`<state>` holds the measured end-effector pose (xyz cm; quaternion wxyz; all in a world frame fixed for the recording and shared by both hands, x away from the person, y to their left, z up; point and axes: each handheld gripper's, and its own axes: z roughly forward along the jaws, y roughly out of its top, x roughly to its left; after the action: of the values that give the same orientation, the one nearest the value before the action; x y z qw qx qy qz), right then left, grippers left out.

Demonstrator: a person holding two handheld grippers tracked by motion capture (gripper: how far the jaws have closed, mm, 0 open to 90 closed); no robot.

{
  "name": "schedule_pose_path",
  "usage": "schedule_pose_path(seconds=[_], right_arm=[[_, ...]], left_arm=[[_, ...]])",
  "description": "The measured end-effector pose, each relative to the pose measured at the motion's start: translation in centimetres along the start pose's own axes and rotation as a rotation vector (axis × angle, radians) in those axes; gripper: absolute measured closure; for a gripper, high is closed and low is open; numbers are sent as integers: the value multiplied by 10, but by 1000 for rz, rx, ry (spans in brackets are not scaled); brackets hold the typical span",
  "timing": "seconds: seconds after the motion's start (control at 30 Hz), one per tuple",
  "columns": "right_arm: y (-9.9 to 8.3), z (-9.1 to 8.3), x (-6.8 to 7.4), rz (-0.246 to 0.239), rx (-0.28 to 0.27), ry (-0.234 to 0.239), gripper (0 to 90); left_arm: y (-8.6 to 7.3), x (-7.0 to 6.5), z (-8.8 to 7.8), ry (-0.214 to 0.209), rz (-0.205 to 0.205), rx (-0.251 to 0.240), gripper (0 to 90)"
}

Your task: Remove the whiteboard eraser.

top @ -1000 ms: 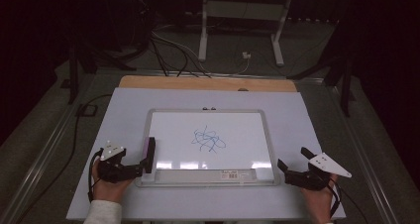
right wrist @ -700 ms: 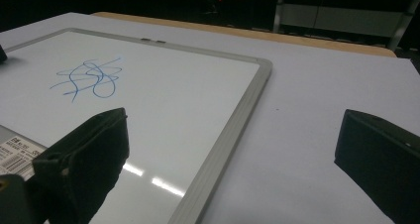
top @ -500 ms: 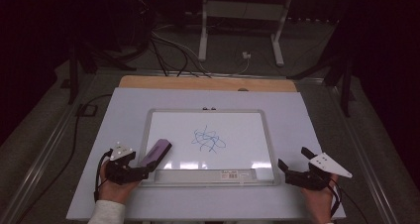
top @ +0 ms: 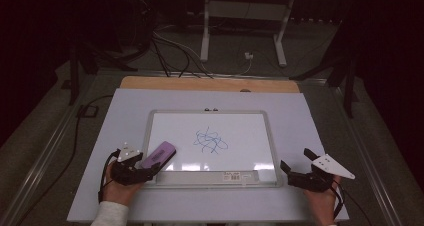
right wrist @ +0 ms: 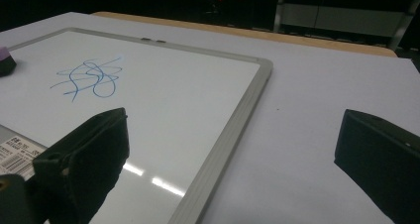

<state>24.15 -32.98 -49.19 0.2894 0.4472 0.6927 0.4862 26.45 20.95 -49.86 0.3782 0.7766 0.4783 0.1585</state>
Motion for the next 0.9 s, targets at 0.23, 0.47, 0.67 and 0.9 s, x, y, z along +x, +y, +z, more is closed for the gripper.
schedule_pose_path(seconds=[0.23, 0.47, 0.67, 0.9], right_arm=[[0, 1, 0, 0, 2, 1, 6], [-1, 1, 0, -1, 6, 2, 6], [-1, 1, -1, 1, 4, -1, 6], [-1, 1, 0, -1, 5, 1, 6]], left_arm=[[5, -5, 9, -3, 31, 19, 275], [12, -7, 19, -16, 49, 45, 327], [13, -8, 25, -16, 53, 74, 361], [15, -7, 22, -32, 45, 68, 405]])
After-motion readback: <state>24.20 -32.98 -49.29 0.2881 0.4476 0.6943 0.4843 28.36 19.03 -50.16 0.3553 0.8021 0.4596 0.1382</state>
